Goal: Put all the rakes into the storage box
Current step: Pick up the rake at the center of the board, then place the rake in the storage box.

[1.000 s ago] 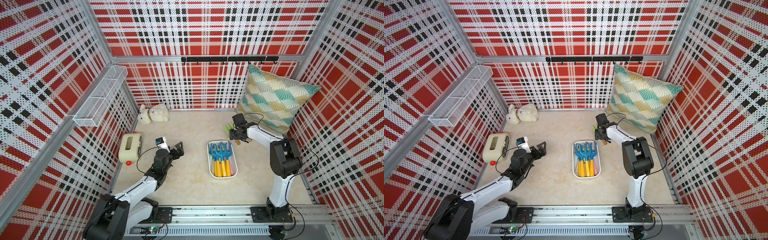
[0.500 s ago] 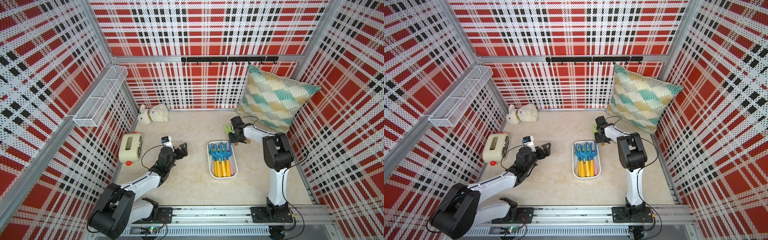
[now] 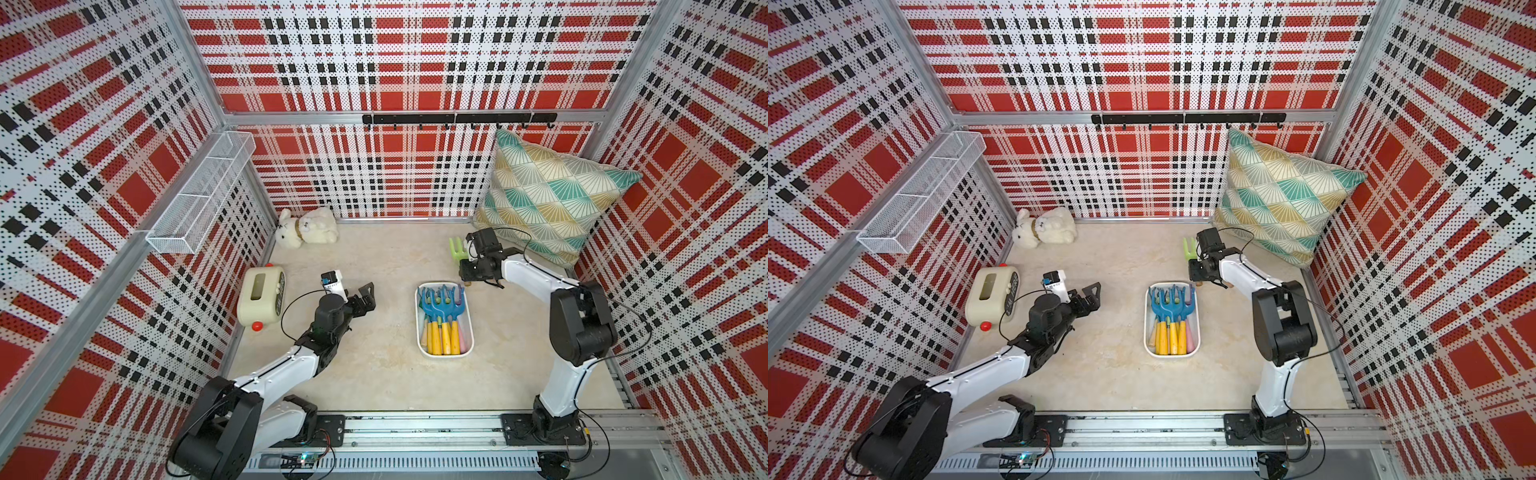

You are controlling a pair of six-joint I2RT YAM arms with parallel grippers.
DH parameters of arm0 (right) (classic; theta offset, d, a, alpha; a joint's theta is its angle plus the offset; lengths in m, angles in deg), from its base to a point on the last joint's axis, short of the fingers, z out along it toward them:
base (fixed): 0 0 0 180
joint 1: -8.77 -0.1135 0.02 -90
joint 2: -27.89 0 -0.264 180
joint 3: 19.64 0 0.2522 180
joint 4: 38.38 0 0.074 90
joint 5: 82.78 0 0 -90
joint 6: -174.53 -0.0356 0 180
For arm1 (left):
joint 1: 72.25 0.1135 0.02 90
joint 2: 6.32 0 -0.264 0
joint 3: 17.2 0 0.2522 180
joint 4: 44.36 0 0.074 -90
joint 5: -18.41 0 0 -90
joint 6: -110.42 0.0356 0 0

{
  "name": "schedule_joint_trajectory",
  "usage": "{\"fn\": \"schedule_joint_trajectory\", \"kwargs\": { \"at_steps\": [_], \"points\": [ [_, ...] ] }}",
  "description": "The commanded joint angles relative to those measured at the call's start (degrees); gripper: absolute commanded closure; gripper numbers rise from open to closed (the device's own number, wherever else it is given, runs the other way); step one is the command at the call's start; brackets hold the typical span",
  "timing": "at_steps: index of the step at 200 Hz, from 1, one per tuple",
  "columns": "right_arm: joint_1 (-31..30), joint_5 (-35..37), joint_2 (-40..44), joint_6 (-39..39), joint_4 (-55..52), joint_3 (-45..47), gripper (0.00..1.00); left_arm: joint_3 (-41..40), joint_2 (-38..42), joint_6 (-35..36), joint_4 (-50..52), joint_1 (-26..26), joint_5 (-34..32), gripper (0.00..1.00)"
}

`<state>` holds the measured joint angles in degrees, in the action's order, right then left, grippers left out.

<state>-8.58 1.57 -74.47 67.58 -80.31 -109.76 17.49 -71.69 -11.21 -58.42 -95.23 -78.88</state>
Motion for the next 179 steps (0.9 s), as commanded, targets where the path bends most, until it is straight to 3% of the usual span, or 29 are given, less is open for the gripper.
{"fn": "schedule_joint_trajectory", "kwargs": {
  "at_steps": [1, 38, 115, 179],
  "points": [
    [0.0, -3.2, 7.0, -3.2, 2.3, 2.3, 1.0, -0.8, 2.6, 0.7, -0.2, -0.5, -1.2, 0.0],
    [-1.6, -5.5, 17.0, -6.1, 0.6, 8.1, 1.0, -1.5, 6.0, 0.7, 0.4, -0.7, -2.2, 0.0],
    [-12.4, 0.7, 36.4, -16.1, -6.1, 22.7, 1.0, -2.0, 8.5, 0.6, 0.7, -0.9, -2.8, 0.0],
    [-20.4, 5.9, 36.1, -21.9, -4.6, 30.0, 1.0, -1.9, 7.9, 0.7, 0.7, -1.1, -3.0, 0.0]
  ]
}}
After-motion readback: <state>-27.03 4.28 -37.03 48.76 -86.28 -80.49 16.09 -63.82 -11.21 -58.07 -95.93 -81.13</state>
